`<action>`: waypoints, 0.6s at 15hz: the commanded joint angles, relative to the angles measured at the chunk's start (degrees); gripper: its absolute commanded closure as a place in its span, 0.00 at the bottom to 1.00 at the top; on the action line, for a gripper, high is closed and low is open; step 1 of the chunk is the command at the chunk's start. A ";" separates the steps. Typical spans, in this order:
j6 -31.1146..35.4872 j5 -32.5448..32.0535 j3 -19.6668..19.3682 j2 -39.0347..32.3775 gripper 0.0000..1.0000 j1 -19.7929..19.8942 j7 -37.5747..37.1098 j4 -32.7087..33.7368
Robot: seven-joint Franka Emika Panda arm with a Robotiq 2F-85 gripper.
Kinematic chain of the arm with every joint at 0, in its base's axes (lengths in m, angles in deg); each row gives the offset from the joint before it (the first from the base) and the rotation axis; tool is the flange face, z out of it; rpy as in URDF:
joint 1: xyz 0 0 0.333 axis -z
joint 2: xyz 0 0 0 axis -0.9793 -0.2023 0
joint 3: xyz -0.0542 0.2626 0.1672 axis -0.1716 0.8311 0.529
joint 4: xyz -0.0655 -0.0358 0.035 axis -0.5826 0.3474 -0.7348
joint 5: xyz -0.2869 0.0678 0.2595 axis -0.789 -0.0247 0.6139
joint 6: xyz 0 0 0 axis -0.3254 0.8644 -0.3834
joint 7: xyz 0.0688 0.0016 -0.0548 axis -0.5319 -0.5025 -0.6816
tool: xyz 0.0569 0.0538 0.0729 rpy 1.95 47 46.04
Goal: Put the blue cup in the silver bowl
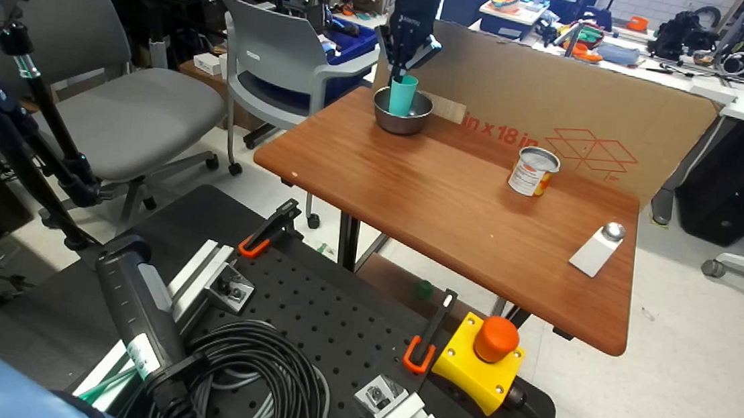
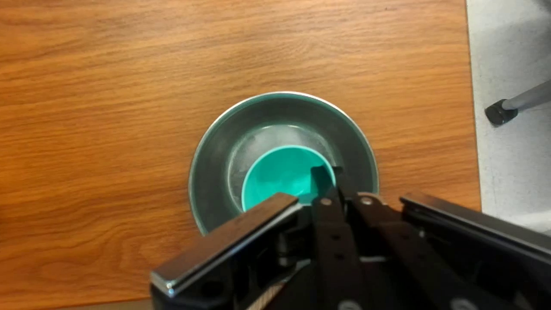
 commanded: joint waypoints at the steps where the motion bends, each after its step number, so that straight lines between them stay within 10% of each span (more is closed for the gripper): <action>1: -2.92 0.97 -0.62 -2.47 0.99 -0.49 0.17 4.45; 2: -2.91 1.12 -0.59 -2.78 0.99 -0.38 0.22 4.77; 3: -2.87 1.68 -0.39 -3.13 0.71 -0.07 0.26 4.99; 9: -1.15 2.57 -0.17 -0.94 0.34 -0.10 0.34 1.98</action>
